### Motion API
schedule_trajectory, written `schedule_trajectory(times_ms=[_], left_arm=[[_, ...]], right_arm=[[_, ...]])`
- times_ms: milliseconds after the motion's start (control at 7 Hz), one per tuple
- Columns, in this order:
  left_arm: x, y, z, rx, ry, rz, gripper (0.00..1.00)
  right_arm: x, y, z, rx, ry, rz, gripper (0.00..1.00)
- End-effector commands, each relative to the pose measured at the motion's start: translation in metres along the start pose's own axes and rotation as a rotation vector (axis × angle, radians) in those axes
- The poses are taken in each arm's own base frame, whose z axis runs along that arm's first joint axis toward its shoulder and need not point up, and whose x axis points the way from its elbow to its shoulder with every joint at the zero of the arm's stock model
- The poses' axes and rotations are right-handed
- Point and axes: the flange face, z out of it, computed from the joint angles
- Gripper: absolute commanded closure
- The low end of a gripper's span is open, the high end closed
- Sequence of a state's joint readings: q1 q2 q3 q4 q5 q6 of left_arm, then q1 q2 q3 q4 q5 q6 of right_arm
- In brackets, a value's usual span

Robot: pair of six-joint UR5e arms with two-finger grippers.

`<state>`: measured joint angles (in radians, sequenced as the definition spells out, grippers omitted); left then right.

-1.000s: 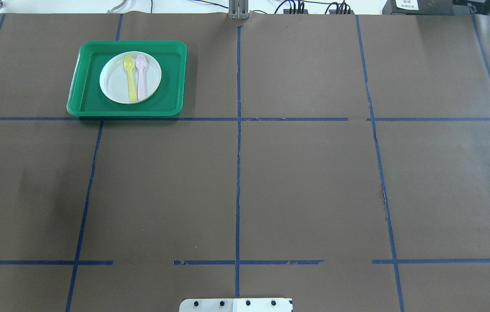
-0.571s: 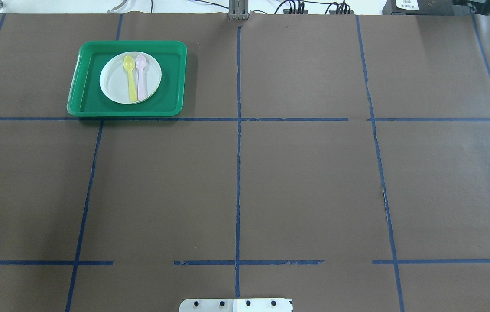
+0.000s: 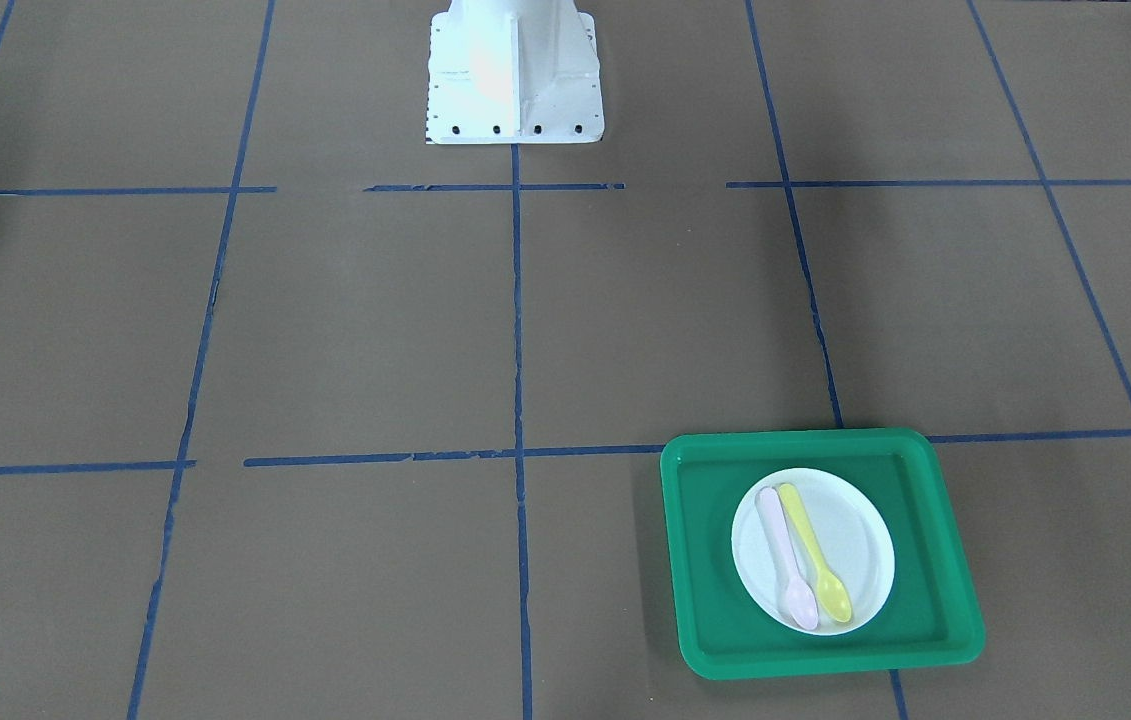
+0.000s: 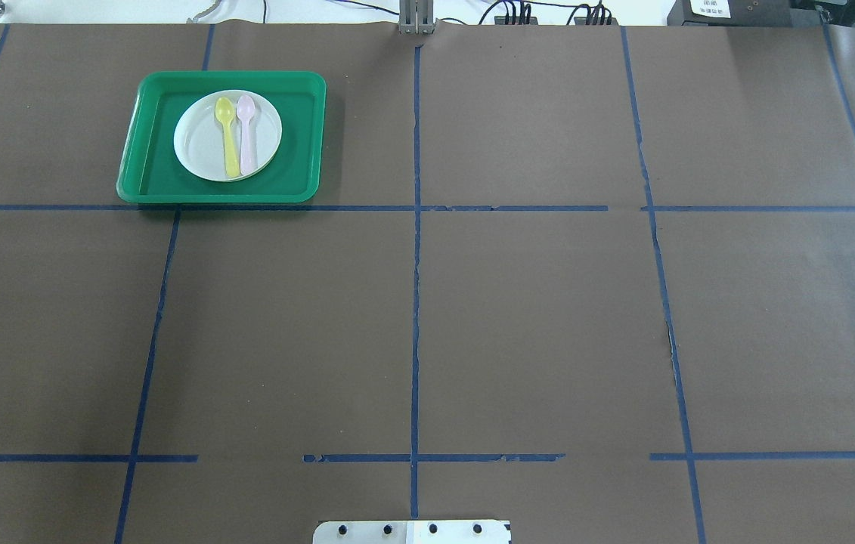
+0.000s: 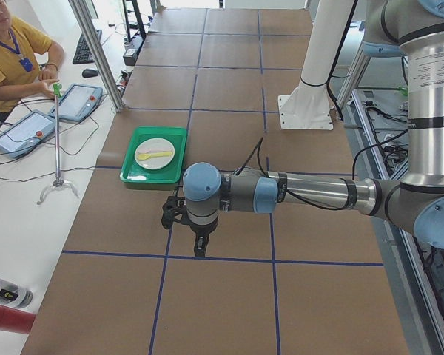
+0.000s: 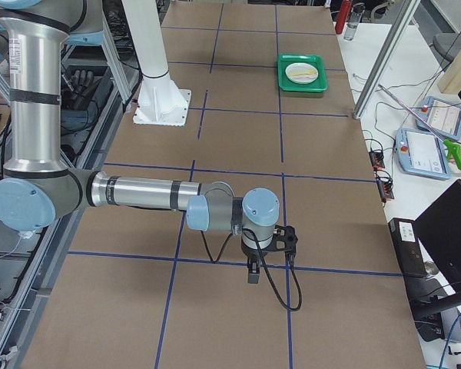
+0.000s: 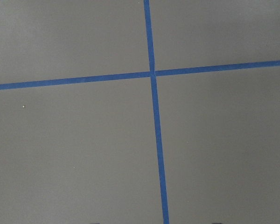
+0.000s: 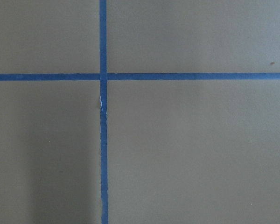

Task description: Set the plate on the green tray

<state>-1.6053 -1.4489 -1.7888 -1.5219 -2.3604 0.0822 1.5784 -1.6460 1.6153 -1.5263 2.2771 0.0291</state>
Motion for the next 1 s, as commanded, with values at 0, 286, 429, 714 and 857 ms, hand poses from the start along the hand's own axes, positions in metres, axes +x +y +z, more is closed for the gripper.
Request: schedule_trajectory(times_ms=[0, 286, 429, 714, 857], left_arm=[[0.0, 0.0, -0.003, 0.0, -0.001, 0.002, 0.16], [-0.002, 0.002, -0.008, -0.012, 0.0, 0.008, 0.16], [-0.016, 0.007, -0.022, 0.02, -0.005, -0.01, 0.16], [-0.015, 0.018, -0.031, 0.039, -0.011, -0.012, 0.0], [-0.016, 0.025, -0.028, 0.035, -0.009, -0.019, 0.0]], right_arm=[[0.0, 0.0, 0.0, 0.0, 0.001, 0.0, 0.0], [0.0, 0.0, 0.0, 0.0, 0.001, 0.0, 0.0], [0.0, 0.0, 0.0, 0.0, 0.001, 0.0, 0.0], [0.0, 0.0, 0.0, 0.0, 0.001, 0.0, 0.0], [0.0, 0.0, 0.0, 0.0, 0.001, 0.0, 0.0]])
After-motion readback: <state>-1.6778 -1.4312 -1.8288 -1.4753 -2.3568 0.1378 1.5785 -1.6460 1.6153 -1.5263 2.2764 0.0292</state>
